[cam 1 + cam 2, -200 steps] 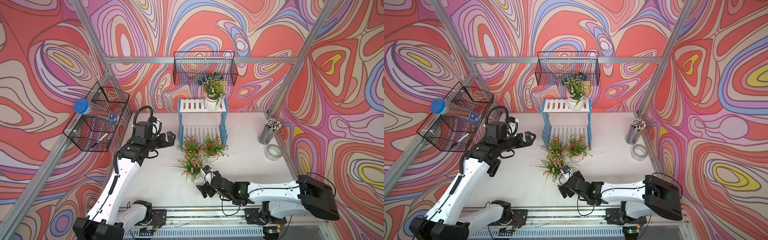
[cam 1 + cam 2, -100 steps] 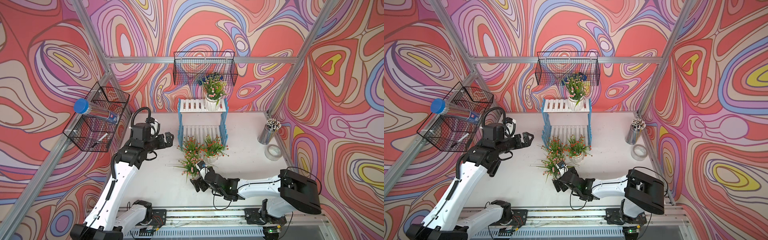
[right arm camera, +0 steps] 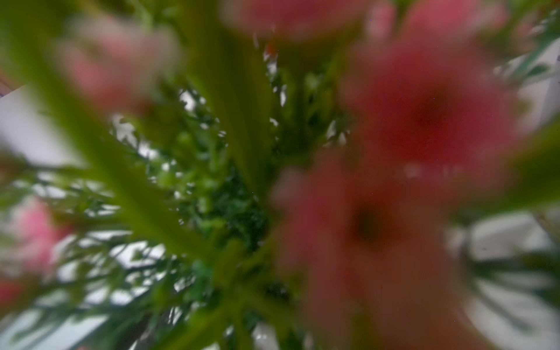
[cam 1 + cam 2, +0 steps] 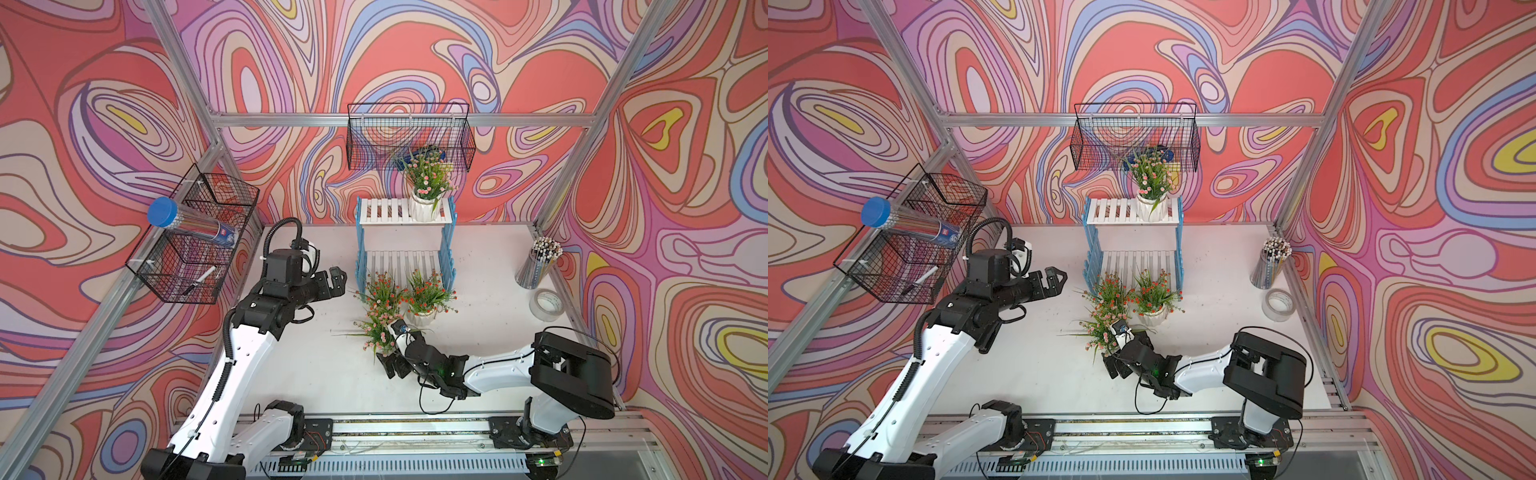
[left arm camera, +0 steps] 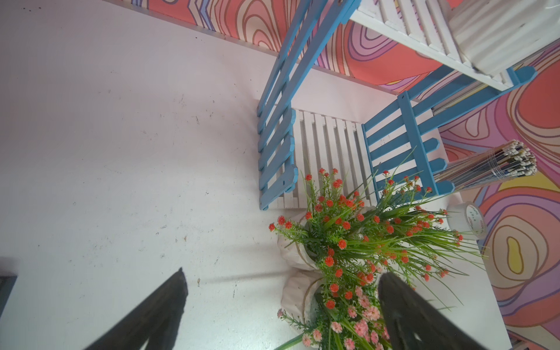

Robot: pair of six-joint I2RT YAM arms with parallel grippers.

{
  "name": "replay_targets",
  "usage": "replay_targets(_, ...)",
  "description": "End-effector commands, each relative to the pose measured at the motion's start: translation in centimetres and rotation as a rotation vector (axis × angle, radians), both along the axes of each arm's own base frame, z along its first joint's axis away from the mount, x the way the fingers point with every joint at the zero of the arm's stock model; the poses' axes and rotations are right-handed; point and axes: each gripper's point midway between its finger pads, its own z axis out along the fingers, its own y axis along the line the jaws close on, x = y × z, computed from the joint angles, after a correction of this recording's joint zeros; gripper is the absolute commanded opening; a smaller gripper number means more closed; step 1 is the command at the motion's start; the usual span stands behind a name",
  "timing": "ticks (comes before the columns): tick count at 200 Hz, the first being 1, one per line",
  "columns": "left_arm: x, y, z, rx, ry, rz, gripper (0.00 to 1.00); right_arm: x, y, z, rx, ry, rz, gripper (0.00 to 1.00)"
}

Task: Place the baby's breath potted plants on the rack by color
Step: Pick up the baby's breath potted plant from the center of the board.

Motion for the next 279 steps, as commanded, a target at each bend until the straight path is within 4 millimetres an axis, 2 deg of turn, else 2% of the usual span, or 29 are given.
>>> replay_targets(1, -0.7, 0.3, -0.7, 0.0, 0.028, 0.026, 1.0, 1.1, 0.1, 0.2, 0.011, -0.047, -0.026, 0.98)
replay_targets(53, -0.7, 0.0, -1.3, -0.008, 0.051, 0.013, 1.0, 2.1, 0.6, -0.4, 0.022, -0.09, -0.038, 0.98)
replay_targets(67, -0.6, -0.1, -1.2, -0.006, 0.052, 0.005, 1.0, 2.3, 0.8, 0.2, 0.036, -0.105, -0.041, 0.98)
replay_targets(69, -0.7, -0.1, -1.2, -0.006, 0.054, 0.002, 1.0, 2.3, 0.8, -0.7, 0.017, -0.098, -0.04, 0.98)
replay_targets(72, -0.7, -0.2, -1.2, -0.007, 0.052, -0.002, 1.0, 2.4, 0.7, -0.9, 0.011, -0.099, -0.041, 0.98)
replay_targets(137, -1.5, -1.2, -2.4, -0.031, 0.103, -0.066, 1.0, 2.9, 1.2, -2.4, -0.036, -0.12, -0.041, 0.98)
replay_targets(176, -2.0, -1.4, -3.6, -0.037, 0.142, -0.078, 1.0, 2.7, 0.7, -1.5, -0.025, -0.122, -0.044, 0.84)
replay_targets(199, -2.0, -1.5, -3.9, -0.044, 0.147, -0.08, 1.0, 2.5, 0.8, -1.1, -0.023, -0.117, -0.028, 0.69)
replay_targets(222, -2.1, -1.8, -4.1, -0.048, 0.156, -0.096, 1.0, 2.4, 0.8, -0.4, -0.009, -0.123, -0.023, 0.58)
replay_targets(229, -2.1, -1.9, -4.2, -0.05, 0.165, -0.104, 1.0, 2.2, 0.7, -0.6, -0.015, -0.123, -0.02, 0.58)
replay_targets(231, -2.1, -2.0, -4.3, -0.049, 0.168, -0.106, 1.0, 2.3, 0.8, 0.4, 0.008, -0.132, -0.021, 0.58)
replay_targets(236, -2.2, -2.1, -4.3, -0.052, 0.173, -0.112, 1.0, 2.2, 0.7, 1.1, 0.022, -0.139, -0.019, 0.57)
replay_targets(279, -2.1, -2.2, -4.8, -0.041, 0.187, -0.128, 1.0, 1.7, 0.6, 4.4, 0.034, -0.133, 0.007, 0.56)
